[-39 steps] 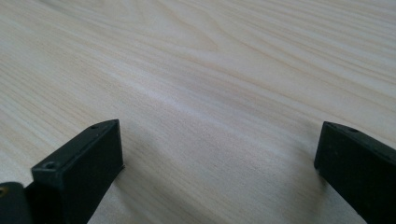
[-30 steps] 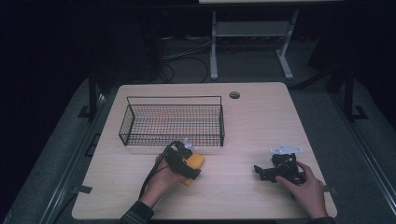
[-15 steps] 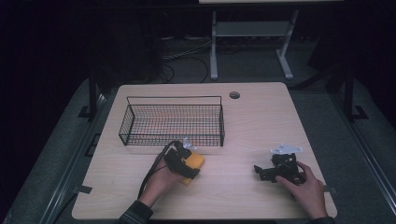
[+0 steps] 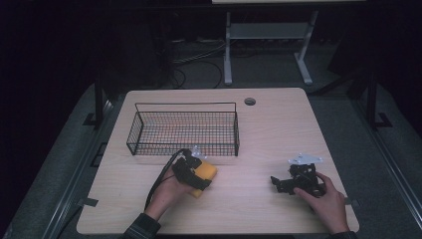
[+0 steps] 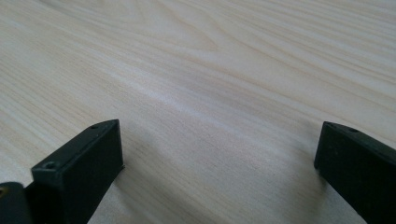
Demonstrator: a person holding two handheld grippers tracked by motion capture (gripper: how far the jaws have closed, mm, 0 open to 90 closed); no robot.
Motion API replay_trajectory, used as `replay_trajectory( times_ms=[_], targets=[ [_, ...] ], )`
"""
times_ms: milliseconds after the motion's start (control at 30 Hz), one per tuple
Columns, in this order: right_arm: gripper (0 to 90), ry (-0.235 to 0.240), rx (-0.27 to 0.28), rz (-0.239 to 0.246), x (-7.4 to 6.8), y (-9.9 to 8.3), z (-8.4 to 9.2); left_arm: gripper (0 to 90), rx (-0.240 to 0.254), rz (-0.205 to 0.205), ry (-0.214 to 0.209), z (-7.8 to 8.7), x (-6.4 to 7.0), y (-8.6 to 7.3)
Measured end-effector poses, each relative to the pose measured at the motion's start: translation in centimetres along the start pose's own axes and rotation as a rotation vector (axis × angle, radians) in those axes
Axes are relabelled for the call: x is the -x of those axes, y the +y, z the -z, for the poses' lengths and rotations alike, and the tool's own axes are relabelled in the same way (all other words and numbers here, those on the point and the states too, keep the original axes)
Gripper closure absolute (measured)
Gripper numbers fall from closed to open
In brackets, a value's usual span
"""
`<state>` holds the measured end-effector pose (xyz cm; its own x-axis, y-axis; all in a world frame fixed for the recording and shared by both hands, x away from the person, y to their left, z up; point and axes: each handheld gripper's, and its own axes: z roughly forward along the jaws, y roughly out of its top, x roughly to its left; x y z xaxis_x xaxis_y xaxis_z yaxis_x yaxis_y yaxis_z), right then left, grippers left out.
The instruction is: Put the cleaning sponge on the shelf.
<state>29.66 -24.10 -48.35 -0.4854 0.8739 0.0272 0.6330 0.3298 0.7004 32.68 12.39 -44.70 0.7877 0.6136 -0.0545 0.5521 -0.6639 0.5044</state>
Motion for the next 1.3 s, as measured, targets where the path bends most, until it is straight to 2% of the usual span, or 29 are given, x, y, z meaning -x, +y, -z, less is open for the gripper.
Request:
replay_trajectory(
  times_ms=[433, 700, 1300],
  targets=[
    [0.3, 0.000, -0.001, -0.003, 0.0, 0.0, 0.0, 18.2, 0.016, -0.027, -0.047, 1.9, -0.1, 0.4],
    [0.3, 0.000, -0.001, -0.003, 0.0, 0.0, 0.0, 18.4, 0.026, -0.030, -0.072, 3.0, -0.2, 0.9],
    [0.3, 0.000, -0.001, -0.003, 0.0, 0.0, 0.0, 18.6, 0.033, -0.052, -0.083, 5.4, -0.6, 2.9]
  ],
)
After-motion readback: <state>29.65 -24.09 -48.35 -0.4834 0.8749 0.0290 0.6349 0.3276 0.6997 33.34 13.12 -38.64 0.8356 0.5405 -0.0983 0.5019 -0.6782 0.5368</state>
